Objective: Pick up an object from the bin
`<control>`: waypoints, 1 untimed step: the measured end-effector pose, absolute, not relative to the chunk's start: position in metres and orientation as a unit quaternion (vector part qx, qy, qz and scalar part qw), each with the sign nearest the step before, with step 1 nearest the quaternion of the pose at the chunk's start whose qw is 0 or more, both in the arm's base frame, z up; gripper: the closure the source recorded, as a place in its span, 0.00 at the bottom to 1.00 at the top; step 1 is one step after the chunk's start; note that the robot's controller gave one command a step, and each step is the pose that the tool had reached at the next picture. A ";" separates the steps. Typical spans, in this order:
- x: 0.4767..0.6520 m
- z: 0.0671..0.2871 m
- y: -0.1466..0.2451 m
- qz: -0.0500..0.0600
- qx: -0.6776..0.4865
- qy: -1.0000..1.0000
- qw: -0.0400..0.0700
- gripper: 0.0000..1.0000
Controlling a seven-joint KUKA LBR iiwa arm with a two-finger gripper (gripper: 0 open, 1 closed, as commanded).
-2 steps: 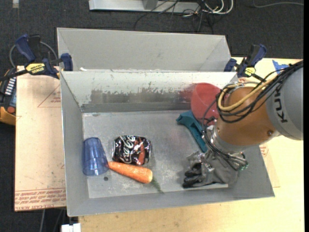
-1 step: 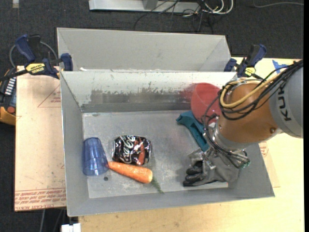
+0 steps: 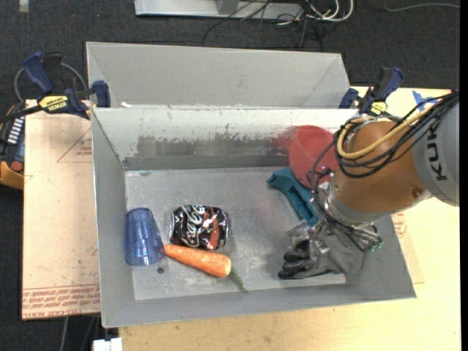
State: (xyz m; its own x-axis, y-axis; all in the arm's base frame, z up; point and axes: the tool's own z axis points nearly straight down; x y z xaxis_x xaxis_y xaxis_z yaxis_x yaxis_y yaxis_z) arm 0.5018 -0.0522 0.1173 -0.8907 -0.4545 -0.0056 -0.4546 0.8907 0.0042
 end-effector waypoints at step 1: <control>0.502 0.125 -0.052 0.002 -0.234 0.972 0.003 1.00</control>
Offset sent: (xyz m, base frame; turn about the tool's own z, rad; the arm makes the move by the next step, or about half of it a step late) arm 0.0001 0.0000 0.0413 0.0000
